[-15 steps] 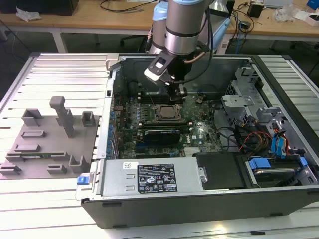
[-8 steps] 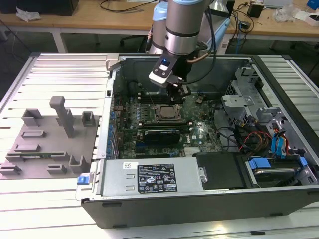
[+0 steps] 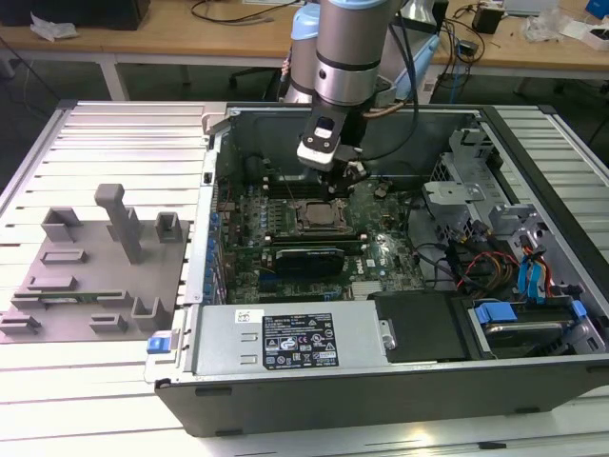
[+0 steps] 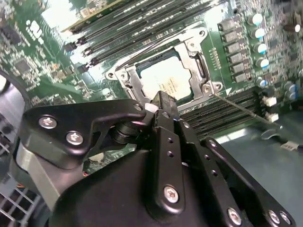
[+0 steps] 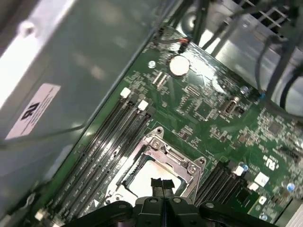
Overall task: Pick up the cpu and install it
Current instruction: 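Close the cpu cover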
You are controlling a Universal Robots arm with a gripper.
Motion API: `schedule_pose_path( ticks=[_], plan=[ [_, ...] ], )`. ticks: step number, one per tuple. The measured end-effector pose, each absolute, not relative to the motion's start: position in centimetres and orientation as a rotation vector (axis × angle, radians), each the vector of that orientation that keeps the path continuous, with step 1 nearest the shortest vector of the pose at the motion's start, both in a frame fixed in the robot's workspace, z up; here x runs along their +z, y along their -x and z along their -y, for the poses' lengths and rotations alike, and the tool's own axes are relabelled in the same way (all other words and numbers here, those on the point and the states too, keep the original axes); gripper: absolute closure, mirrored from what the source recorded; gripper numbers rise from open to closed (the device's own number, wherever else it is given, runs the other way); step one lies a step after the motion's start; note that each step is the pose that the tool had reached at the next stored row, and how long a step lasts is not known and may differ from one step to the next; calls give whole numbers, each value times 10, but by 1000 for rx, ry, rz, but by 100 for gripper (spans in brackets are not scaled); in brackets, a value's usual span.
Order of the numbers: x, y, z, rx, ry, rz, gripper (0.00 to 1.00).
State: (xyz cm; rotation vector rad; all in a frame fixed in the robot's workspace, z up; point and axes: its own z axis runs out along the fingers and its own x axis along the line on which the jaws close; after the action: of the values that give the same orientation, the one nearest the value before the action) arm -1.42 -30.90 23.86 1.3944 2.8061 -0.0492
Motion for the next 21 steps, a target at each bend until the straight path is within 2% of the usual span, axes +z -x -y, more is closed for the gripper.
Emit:
schedule_pose_path(
  ticks=[21],
  plan=[
    [239, 14, 309, -47, -581, -3070, 89]
  ],
)
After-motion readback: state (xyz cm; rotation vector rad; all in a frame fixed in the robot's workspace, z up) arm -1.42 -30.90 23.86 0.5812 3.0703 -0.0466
